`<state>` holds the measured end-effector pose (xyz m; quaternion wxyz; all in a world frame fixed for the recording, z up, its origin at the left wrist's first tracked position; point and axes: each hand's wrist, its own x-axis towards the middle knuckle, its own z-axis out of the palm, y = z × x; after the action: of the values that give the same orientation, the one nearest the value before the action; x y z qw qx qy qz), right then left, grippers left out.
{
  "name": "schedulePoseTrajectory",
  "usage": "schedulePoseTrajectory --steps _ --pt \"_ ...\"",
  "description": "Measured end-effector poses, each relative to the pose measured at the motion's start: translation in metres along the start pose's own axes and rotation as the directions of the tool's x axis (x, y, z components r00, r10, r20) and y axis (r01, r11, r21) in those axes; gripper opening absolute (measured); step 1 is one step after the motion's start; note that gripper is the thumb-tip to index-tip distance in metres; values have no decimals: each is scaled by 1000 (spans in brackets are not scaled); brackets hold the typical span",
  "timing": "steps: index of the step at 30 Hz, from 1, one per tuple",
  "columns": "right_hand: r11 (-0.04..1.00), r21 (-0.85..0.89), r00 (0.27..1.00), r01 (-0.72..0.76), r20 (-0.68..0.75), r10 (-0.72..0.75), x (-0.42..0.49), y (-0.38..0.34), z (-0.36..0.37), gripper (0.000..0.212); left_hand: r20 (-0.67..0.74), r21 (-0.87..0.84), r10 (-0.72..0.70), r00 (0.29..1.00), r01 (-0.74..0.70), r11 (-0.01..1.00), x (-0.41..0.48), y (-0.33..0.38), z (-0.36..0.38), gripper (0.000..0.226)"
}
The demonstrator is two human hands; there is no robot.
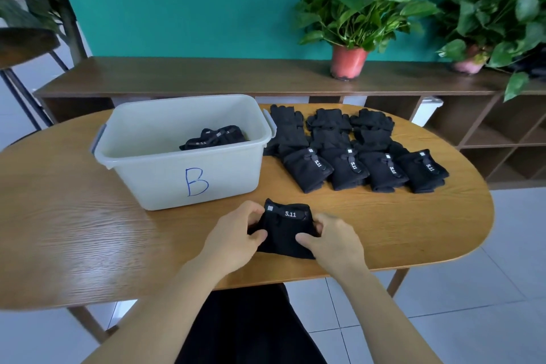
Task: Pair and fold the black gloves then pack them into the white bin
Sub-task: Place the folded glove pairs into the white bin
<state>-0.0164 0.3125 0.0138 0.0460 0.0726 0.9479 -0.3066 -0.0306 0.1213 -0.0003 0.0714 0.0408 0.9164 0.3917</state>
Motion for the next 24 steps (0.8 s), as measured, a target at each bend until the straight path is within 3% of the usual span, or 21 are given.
schedulePoseTrajectory --steps 5,17,24 --pt "1000 4 1000 -28 -6 28 9 -5 5 17 -12 -64 -49 999 48 997 2 5 5 38" --pt "932 355 997 -70 -15 81 12 2 8 21 -21 -254 -73 997 65 965 0 5 8 40" --pt "867 495 993 60 -122 0 16 -25 -53 34 -109 -328 60 992 -93 940 8 49 -28 36"
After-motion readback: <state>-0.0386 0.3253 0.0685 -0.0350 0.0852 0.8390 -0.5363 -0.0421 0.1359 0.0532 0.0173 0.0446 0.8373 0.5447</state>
